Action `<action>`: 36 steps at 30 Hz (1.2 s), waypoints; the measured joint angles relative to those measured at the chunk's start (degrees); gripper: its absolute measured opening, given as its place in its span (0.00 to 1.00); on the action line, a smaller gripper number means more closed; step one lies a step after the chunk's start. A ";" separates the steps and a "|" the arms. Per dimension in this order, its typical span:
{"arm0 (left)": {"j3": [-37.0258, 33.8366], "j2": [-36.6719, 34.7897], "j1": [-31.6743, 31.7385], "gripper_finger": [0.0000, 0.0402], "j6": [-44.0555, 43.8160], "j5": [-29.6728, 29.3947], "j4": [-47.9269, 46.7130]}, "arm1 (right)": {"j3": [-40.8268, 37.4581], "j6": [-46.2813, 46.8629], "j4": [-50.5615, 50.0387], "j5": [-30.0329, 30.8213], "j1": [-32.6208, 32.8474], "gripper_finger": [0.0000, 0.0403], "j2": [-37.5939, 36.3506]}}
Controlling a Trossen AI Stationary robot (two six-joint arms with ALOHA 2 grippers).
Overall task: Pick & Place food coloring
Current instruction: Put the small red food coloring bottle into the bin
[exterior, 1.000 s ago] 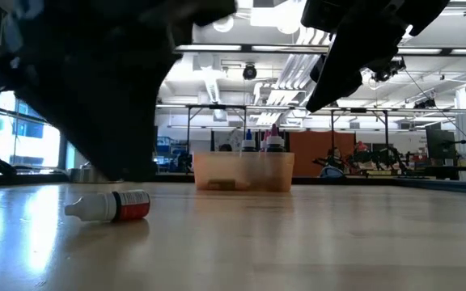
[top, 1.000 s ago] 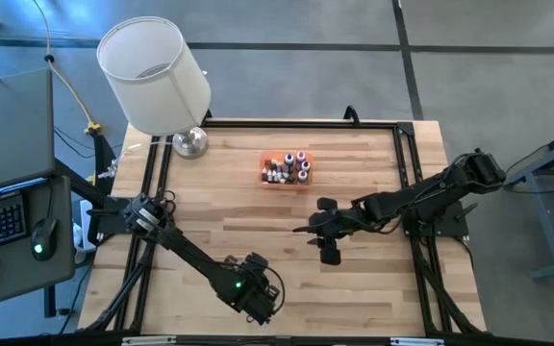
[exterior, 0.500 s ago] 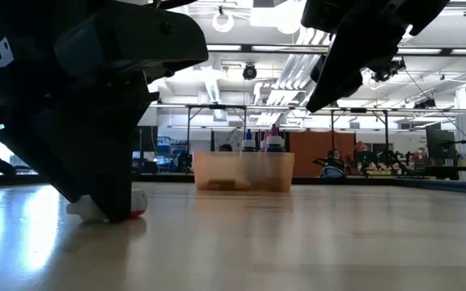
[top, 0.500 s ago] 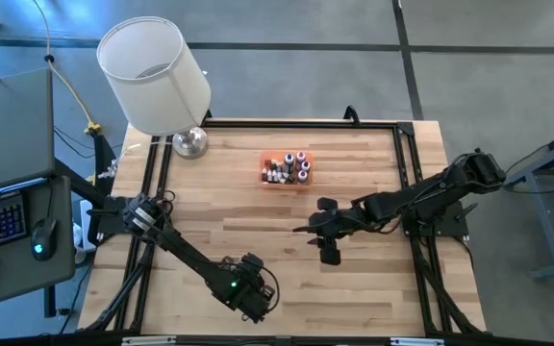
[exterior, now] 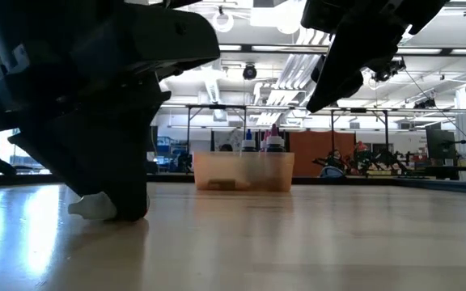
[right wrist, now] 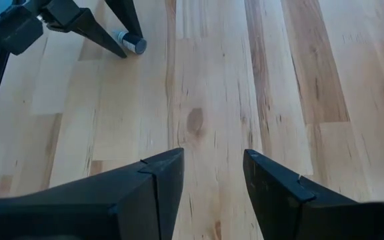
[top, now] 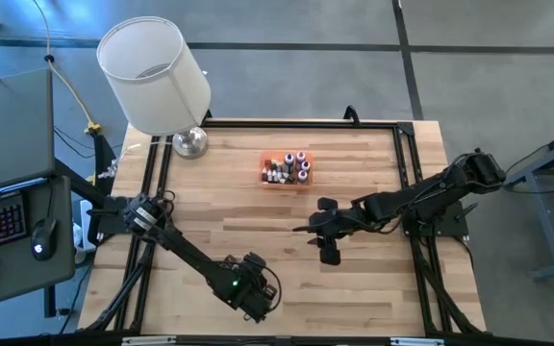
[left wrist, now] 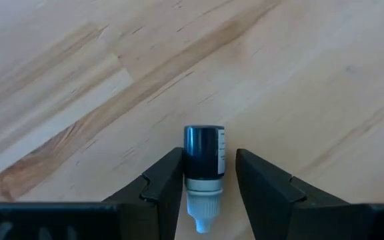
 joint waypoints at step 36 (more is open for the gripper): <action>19.91 -1.68 38.33 0.20 33.69 -10.06 -17.23 | 0.02 5.63 -25.03 26.38 5.59 0.37 -25.22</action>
